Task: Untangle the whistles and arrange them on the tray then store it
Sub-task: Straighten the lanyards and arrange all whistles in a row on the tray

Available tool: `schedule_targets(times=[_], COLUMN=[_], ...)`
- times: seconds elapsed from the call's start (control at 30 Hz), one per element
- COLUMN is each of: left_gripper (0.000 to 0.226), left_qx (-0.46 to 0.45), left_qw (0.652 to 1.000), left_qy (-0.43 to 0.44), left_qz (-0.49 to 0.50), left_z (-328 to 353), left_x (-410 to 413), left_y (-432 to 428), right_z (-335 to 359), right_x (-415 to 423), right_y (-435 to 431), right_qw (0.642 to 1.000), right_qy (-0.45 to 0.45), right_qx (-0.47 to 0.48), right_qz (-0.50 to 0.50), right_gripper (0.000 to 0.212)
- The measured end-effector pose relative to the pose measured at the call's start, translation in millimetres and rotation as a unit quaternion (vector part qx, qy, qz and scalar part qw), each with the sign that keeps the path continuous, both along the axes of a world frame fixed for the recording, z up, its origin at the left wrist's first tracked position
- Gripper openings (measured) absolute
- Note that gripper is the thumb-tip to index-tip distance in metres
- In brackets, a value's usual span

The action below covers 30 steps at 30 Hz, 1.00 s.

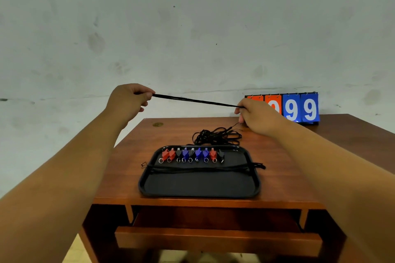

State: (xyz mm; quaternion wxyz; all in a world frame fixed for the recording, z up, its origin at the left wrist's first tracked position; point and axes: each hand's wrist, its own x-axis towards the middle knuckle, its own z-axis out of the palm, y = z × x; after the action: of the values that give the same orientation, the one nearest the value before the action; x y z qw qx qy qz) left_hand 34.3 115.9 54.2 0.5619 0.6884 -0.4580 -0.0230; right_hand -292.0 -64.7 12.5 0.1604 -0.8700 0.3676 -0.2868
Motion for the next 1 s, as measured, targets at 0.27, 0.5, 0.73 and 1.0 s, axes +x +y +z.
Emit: schedule_targets(times=[0.27, 0.5, 0.73, 1.0], left_gripper=[0.02, 0.021, 0.027, 0.02], left_qx=[0.003, -0.02, 0.031, 0.024], left_qw=[1.0, 0.992, 0.995, 0.998], left_qy=[0.013, 0.088, 0.06, 0.052], left_qz=[0.02, 0.084, 0.074, 0.008], left_z=[-22.8, -36.9, -51.5, -47.0], left_x=[8.8, 6.2, 6.4, -14.2], left_y=[-20.8, -55.9, -83.3, -103.5], right_z=[-29.4, -61.0, -80.8, -85.0], right_x=[-2.6, 3.7, -5.2, 17.3], right_y=[-24.3, -51.2, -80.9, -77.6], right_qw=[0.999, 0.991, 0.983, 0.991], right_qy=[0.037, 0.104, 0.004, 0.003], right_qx=[0.019, 0.035, 0.14, 0.107], right_qz=[-0.033, -0.073, -0.118, -0.084], right_gripper=[0.023, 0.017, 0.027, 0.045])
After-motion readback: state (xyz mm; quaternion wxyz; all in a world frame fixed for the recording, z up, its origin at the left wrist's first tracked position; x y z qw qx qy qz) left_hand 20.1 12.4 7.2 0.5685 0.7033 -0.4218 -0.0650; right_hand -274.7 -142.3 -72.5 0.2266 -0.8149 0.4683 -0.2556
